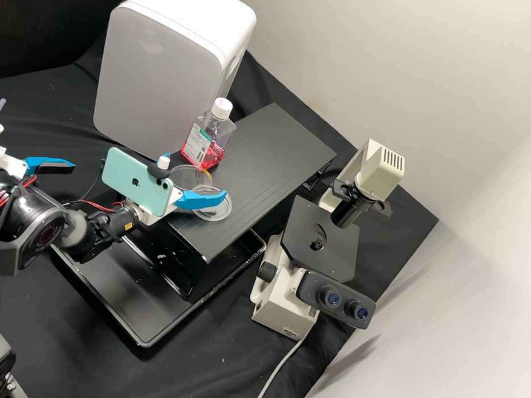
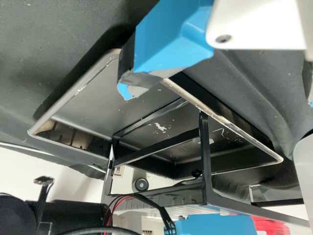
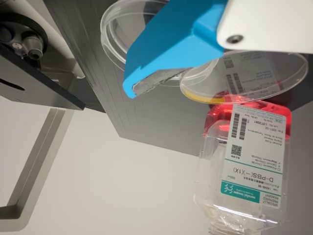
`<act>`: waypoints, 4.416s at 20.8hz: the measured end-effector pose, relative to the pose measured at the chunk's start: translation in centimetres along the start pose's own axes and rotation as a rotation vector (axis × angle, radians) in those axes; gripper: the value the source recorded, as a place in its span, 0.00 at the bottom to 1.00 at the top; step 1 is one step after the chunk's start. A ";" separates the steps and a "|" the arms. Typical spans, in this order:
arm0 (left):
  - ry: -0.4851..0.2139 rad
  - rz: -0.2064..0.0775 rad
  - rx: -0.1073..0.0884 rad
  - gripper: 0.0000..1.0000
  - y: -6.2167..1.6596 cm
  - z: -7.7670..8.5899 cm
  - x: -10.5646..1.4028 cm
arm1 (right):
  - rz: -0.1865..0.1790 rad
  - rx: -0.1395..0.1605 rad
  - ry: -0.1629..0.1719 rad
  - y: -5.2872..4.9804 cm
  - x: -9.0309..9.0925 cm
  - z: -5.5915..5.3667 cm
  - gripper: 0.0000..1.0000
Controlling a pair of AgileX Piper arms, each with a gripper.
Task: Place the lid on the petri dish
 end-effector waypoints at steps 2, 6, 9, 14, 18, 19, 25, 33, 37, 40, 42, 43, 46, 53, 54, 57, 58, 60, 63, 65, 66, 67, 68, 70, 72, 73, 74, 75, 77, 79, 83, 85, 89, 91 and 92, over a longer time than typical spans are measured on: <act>0.000 0.000 0.000 1.00 0.00 0.0 0.0 | 0.001 -0.001 0.005 0.0 0.0 -0.1 1.00; 0.000 0.000 0.000 1.00 0.00 0.0 0.0 | 0.002 -0.001 0.004 0.0 0.0 -0.1 1.00; 0.000 0.000 0.000 1.00 0.00 0.0 0.0 | 0.004 0.000 0.005 0.0 0.0 -0.1 1.00; -0.006 -0.002 0.001 1.00 -0.05 0.2 0.0 | 0.011 0.001 0.012 0.3 -0.1 -0.3 1.00; -0.006 -0.002 0.001 1.00 -0.05 0.2 0.0 | 0.010 0.005 0.014 0.3 -0.1 -0.3 0.00; -0.006 -0.002 0.001 1.00 -0.05 0.2 0.0 | 0.010 0.008 0.014 0.3 -0.1 -0.4 0.00; -0.006 -0.002 0.001 1.00 -0.05 0.2 0.0 | 0.009 0.002 0.031 0.5 -0.2 -0.6 0.00; -0.006 -0.002 0.001 1.00 -0.05 0.2 0.0 | -0.011 -0.009 0.038 0.3 -0.2 -0.7 0.00; -0.006 -0.002 0.001 1.00 -0.05 0.2 0.0 | -0.011 -0.009 0.038 0.3 -0.2 -0.7 0.00; -0.002 -0.001 0.000 1.00 -0.04 0.1 0.0 | -0.012 -0.008 0.040 0.3 -0.2 -0.6 0.00; -0.002 -0.001 0.000 1.00 -0.04 0.1 0.0 | -0.012 -0.005 0.040 0.3 -0.2 -0.6 0.00; -0.001 0.000 -0.001 1.00 -0.04 0.1 0.0 | -0.012 -0.005 0.040 0.3 -0.2 -0.6 0.00; 0.003 0.001 -0.003 1.00 -0.02 0.1 0.0 | -0.012 -0.005 0.040 0.3 -0.2 -0.6 0.00; 0.010 0.004 -0.006 1.00 0.00 0.0 0.0 | 0.005 0.008 0.045 0.5 -0.7 -0.4 0.00; 0.010 0.004 -0.005 1.00 0.00 0.0 0.0 | 0.009 0.011 0.047 0.6 -0.9 -0.4 0.00; 0.010 0.004 0.001 1.00 -0.02 0.1 0.0 | 0.031 0.023 0.041 1.1 -1.3 -0.1 0.00; 0.010 0.003 0.001 1.00 -0.06 0.1 0.0 | 0.042 0.042 0.040 1.4 -1.4 0.0 0.00; 0.007 0.001 0.002 1.00 -0.09 0.2 0.0 | 0.058 0.066 0.030 1.9 -1.6 0.3 0.00; 0.010 -0.008 0.001 1.00 -0.30 0.1 0.1 | 0.079 0.105 0.014 2.5 -1.8 0.8 0.00; 0.010 -0.010 0.001 1.00 -0.34 0.1 0.1 | 0.088 0.131 -0.006 2.8 -1.8 1.4 0.00; 0.010 -0.010 0.001 1.00 -0.34 0.1 0.1 | 0.096 0.147 -0.015 3.0 -1.7 1.7 0.00; 0.010 -0.010 0.001 1.00 -0.34 0.1 0.1 | 0.104 0.160 -0.028 3.1 -1.7 2.1 0.00; 0.009 -0.010 0.001 1.00 -0.34 0.1 0.1 | 0.108 0.179 -0.039 3.2 -1.7 2.4 0.00; 0.007 -0.011 0.018 1.00 -0.36 0.2 0.1 | 0.110 0.208 -0.045 3.3 -1.4 2.9 0.00; 0.003 -0.012 0.025 1.00 -0.40 0.3 0.1 | 0.104 0.231 -0.043 3.3 -1.2 3.2 0.00; 0.001 -0.013 0.026 1.00 -0.42 0.3 0.1 | 0.100 0.239 -0.046 3.2 -1.1 3.4 0.00; 0.001 -0.013 0.028 1.00 -0.42 0.3 0.1 | 0.096 0.241 -0.047 3.3 -1.0 3.5 0.00; 0.001 -0.013 0.028 1.00 -0.42 0.3 0.1 | 0.091 0.242 -0.047 3.2 -0.9 3.6 0.00; 0.001 -0.013 0.034 1.00 -0.42 0.3 0.1 | 0.087 0.243 -0.046 3.2 -0.9 3.7 0.00; 0.002 -0.018 0.037 1.00 -0.54 0.3 0.2 | 0.088 0.249 -0.042 3.3 -0.8 3.7 0.00; 0.002 -0.018 0.040 1.00 -0.54 0.3 0.2 | 0.071 0.267 -0.043 3.2 -0.6 3.8 1.00; 0.002 -0.018 0.040 1.00 -0.54 0.3 0.2 | 0.065 0.270 -0.047 3.1 -0.5 3.8 1.00; 0.002 -0.018 0.040 1.00 -0.54 0.3 0.2 | 0.058 0.270 -0.053 3.0 -0.5 3.9 1.00; 0.002 -0.018 0.040 1.00 -0.54 0.3 0.2 | 0.055 0.270 -0.055 3.0 -0.5 3.9 1.00; 0.003 -0.018 0.040 1.00 -0.53 0.3 0.2 | 0.053 0.270 -0.054 3.0 -0.5 3.8 1.00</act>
